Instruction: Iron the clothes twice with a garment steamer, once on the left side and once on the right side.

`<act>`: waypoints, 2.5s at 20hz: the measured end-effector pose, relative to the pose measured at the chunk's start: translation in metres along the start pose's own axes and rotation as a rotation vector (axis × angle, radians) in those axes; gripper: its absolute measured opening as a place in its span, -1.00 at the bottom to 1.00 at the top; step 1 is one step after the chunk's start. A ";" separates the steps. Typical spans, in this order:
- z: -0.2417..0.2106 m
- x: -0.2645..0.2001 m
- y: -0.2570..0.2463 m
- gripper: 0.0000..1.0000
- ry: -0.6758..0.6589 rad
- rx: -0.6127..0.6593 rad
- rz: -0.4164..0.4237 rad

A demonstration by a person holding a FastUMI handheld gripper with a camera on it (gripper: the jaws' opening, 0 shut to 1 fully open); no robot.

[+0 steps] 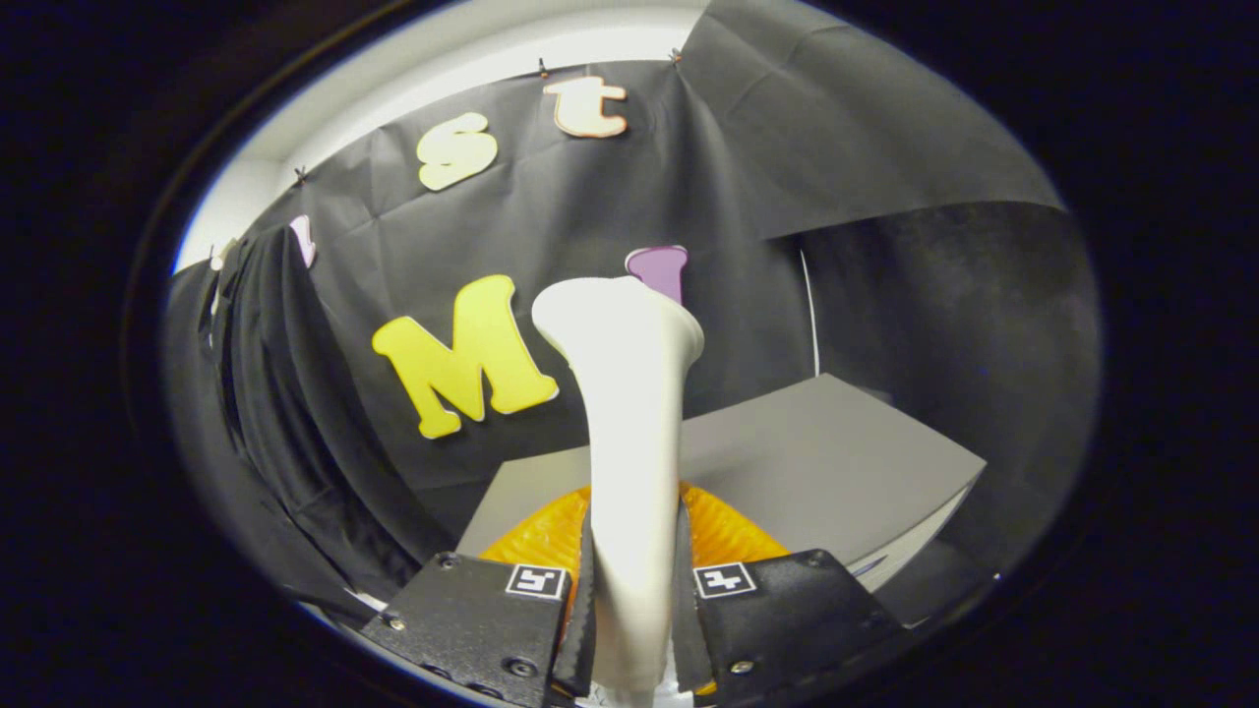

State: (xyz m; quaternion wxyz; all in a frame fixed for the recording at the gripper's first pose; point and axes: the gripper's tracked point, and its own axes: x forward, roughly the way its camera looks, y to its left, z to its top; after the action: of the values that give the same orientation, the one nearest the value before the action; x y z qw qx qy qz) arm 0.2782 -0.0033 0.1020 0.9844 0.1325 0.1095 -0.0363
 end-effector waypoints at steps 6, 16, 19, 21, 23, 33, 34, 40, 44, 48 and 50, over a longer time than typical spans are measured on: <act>0.000 -0.062 0.071 -0.32 -0.139 -0.030 -0.030; -0.011 -0.158 0.208 -0.32 -0.329 -0.115 -0.020; -0.015 -0.178 0.246 -0.32 -0.371 -0.168 -0.041; -0.012 -0.183 0.270 -0.32 -0.406 -0.205 -0.049; -0.006 -0.184 0.294 -0.32 -0.439 -0.239 -0.044; 0.056 -0.157 0.381 -0.32 -0.653 -0.334 -0.008; 0.060 -0.151 0.387 -0.32 -0.660 -0.338 -0.004; 0.057 -0.119 0.400 -0.32 -0.619 -0.343 -0.003; 0.038 -0.104 0.392 -0.32 -0.567 -0.368 -0.013; 0.014 -0.098 0.384 -0.32 -0.525 -0.389 -0.020; -0.001 -0.099 0.378 -0.32 -0.503 -0.392 -0.022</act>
State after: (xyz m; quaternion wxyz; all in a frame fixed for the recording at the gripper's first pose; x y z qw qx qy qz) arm 0.2199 0.3649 0.2187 0.9870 -0.0741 -0.1308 -0.0568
